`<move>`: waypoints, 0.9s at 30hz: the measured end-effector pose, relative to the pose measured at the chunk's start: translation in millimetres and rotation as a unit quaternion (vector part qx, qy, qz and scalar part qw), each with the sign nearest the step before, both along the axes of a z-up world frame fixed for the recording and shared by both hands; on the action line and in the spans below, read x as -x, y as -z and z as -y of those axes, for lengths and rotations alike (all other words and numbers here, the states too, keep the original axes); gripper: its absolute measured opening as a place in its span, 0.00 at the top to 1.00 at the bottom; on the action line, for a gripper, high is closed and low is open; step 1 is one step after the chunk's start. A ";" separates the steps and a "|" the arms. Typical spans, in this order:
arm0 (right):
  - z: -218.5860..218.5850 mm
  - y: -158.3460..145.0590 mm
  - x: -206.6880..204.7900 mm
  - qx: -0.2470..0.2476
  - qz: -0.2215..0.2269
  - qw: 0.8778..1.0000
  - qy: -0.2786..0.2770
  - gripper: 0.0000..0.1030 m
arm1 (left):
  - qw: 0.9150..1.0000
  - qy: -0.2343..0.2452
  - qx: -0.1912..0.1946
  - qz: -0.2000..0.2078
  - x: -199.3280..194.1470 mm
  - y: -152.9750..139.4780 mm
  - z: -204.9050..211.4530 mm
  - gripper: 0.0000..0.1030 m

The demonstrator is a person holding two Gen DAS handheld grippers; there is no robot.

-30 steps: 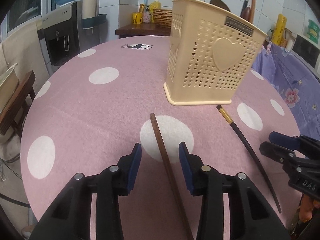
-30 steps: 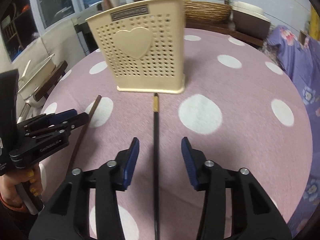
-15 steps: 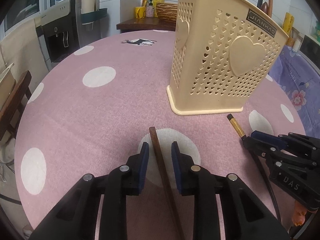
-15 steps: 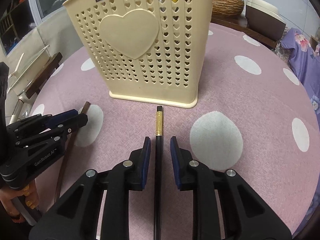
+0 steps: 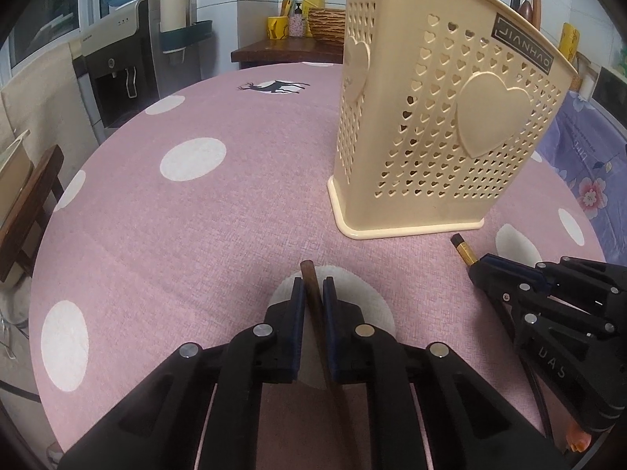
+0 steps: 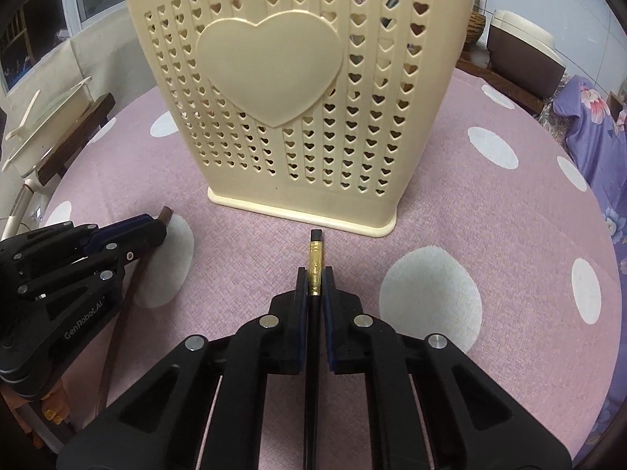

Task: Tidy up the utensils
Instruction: 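Carry both chopsticks above the cream holder and lower them toward it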

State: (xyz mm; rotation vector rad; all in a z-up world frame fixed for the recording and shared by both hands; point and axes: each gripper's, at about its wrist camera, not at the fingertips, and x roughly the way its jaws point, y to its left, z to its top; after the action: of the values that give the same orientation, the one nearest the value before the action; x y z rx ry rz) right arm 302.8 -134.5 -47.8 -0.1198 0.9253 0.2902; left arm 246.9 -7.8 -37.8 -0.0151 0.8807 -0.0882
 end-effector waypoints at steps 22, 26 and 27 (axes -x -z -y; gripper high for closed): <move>42.2 -77.2 56.5 -0.134 0.074 0.988 -0.005 0.93 | 0.992 0.046 0.068 0.091 51.7 -68.5 -2.2 0.91; 57.1 -109.9 78.1 -0.157 0.113 0.981 -0.006 0.93 | 0.986 0.060 0.080 0.132 67.8 -99.5 -3.3 0.91; 60.6 -118.0 83.7 -0.162 0.122 0.979 -0.007 0.93 | 0.984 0.064 0.083 0.142 72.3 -107.4 -3.9 0.92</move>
State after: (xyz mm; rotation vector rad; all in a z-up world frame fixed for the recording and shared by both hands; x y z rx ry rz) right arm 219.1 -195.1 70.2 0.1368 0.6233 0.4254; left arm 174.6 -3.9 69.7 -0.0995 0.5873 -0.2769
